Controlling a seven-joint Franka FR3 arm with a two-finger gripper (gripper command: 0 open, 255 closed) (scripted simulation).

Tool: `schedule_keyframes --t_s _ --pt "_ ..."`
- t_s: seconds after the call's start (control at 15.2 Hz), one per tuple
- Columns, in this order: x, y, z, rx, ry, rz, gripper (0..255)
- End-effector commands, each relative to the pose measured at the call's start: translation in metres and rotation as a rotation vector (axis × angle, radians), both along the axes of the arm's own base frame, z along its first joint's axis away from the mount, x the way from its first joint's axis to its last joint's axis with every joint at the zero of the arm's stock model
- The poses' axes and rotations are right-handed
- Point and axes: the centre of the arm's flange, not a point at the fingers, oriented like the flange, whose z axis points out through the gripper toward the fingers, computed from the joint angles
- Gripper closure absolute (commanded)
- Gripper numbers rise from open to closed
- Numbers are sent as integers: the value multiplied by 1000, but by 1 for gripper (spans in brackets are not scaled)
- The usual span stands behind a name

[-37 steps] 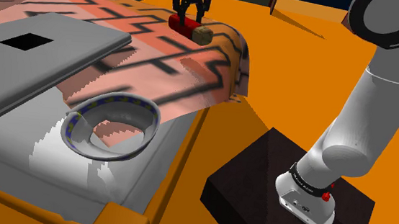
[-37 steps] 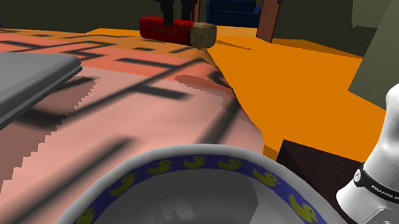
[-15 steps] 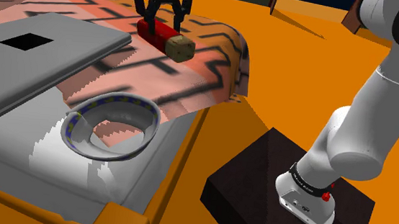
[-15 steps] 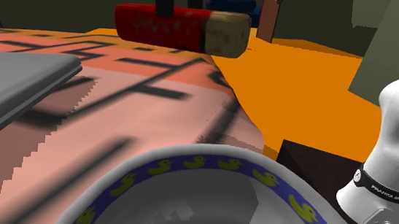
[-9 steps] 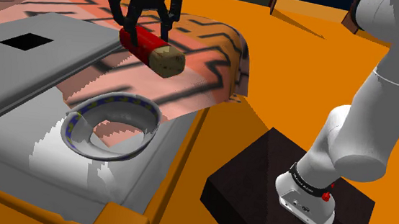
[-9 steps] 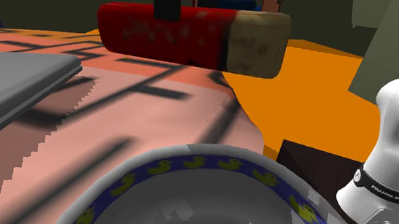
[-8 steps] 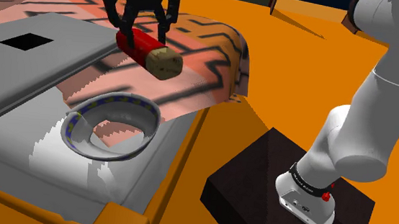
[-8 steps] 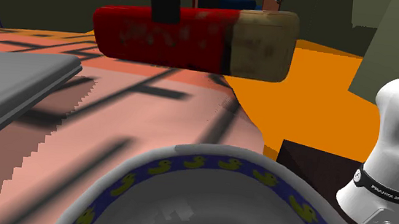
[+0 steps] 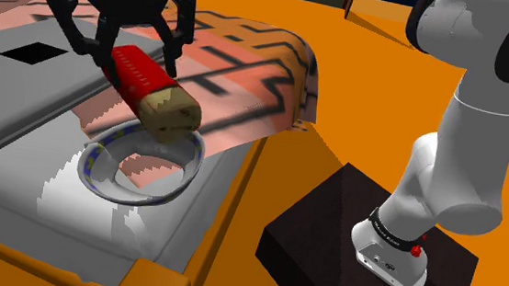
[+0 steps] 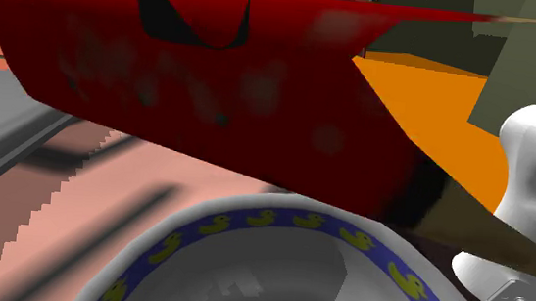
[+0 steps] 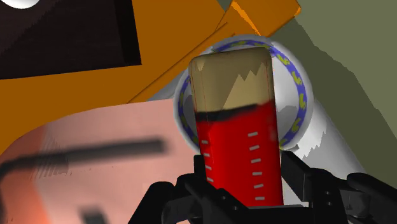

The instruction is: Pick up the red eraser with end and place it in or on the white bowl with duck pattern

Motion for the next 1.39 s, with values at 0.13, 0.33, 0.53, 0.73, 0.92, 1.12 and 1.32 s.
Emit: schedule_keyframes --t_s 0.13,0.33,0.53,0.73,0.92,1.12,1.32 --pt "-20 27 -5 0 0 -2 255" --pt "-20 27 -21 0 0 -2 255" --pt "-20 27 -37 0 0 -2 255" --pt "-20 27 -53 0 0 -2 255" --pt "-20 27 -68 0 0 -2 255" --pt "-20 27 -79 0 0 -2 255" --pt "-20 27 -79 0 0 -2 255"
